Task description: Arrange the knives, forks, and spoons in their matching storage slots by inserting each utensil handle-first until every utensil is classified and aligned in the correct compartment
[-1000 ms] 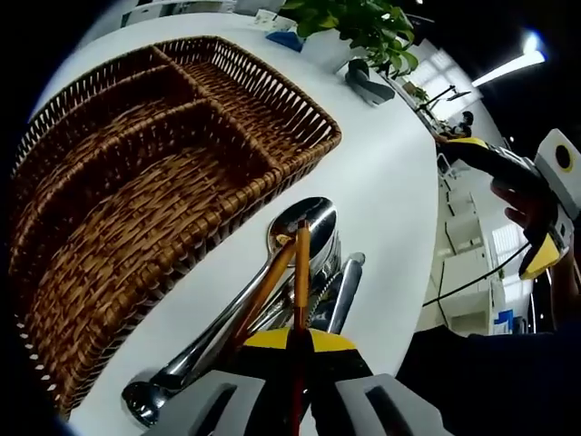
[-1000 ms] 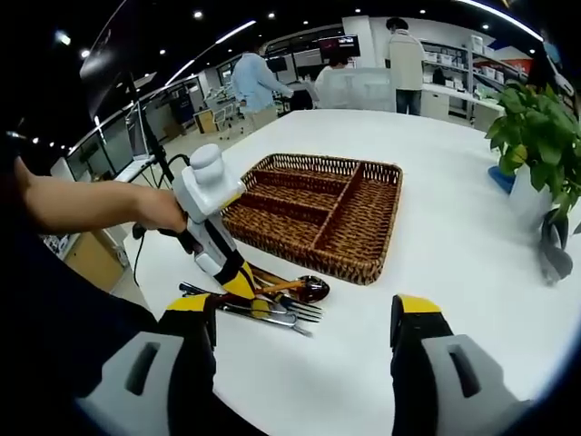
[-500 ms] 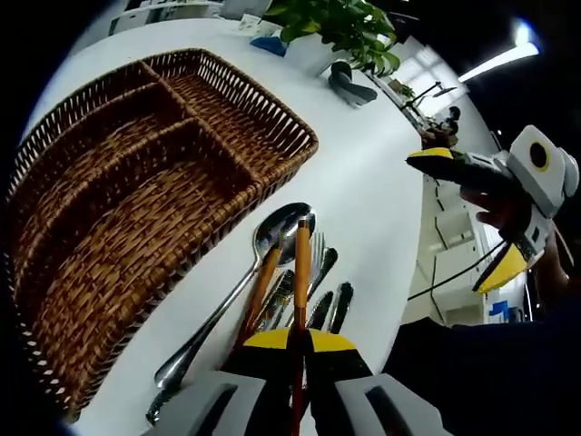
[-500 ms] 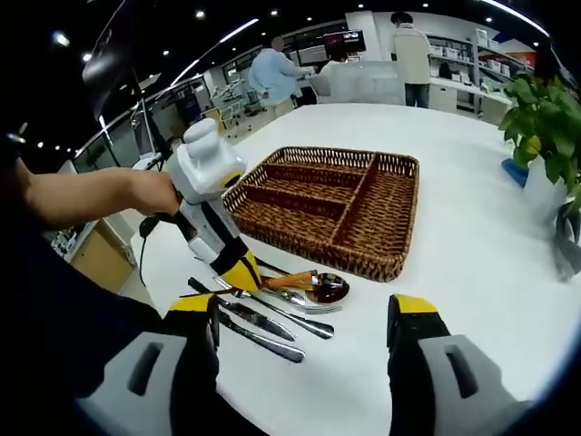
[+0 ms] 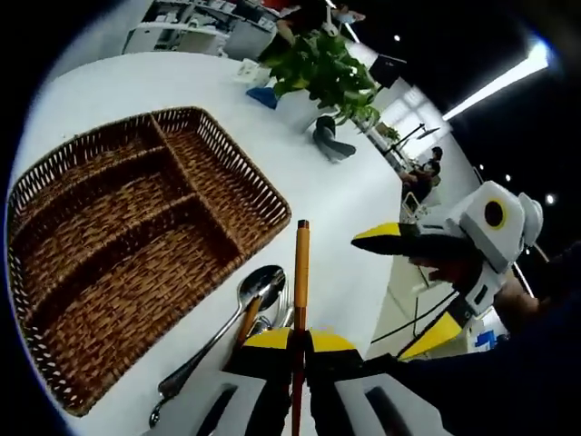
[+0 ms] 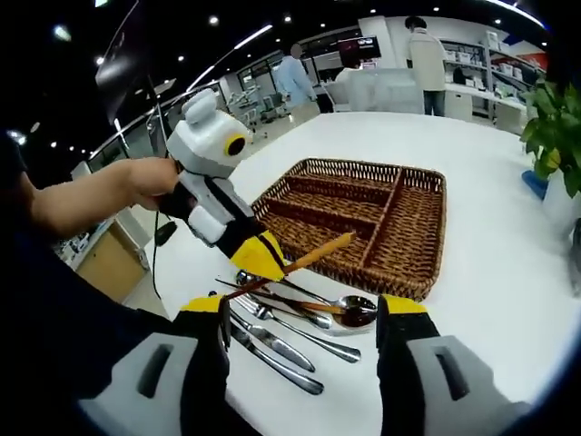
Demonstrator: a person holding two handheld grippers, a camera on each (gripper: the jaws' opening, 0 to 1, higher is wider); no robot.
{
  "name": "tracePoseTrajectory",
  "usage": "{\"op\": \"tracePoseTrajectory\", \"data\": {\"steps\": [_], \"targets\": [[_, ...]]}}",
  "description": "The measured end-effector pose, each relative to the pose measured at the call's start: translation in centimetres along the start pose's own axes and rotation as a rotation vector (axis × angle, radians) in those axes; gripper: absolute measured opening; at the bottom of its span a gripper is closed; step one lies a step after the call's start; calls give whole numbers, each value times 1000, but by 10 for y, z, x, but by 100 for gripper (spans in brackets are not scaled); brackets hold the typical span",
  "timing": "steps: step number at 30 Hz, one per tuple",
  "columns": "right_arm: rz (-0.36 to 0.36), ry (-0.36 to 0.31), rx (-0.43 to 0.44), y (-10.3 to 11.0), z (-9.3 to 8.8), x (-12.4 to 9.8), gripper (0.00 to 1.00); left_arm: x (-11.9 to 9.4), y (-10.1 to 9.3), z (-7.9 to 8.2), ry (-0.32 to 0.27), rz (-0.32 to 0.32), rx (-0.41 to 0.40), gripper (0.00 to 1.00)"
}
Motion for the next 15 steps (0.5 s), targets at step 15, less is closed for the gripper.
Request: {"op": "tracePoseTrajectory", "data": {"steps": [15], "targets": [[115,-214,71,16,44,2,27,-44,-40,42,-278,-100,20,4]]}}
Point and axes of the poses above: the point that each gripper's makers call its tool centre point, and the gripper's own axes: x roughly forward along the fingers, y roughly to its left, z roughly out of its top, the point moved 10 cm from there along -x, roughly backward along the fingers, and after that the axes turned 2 degrees about z, right-handed, at the moved point
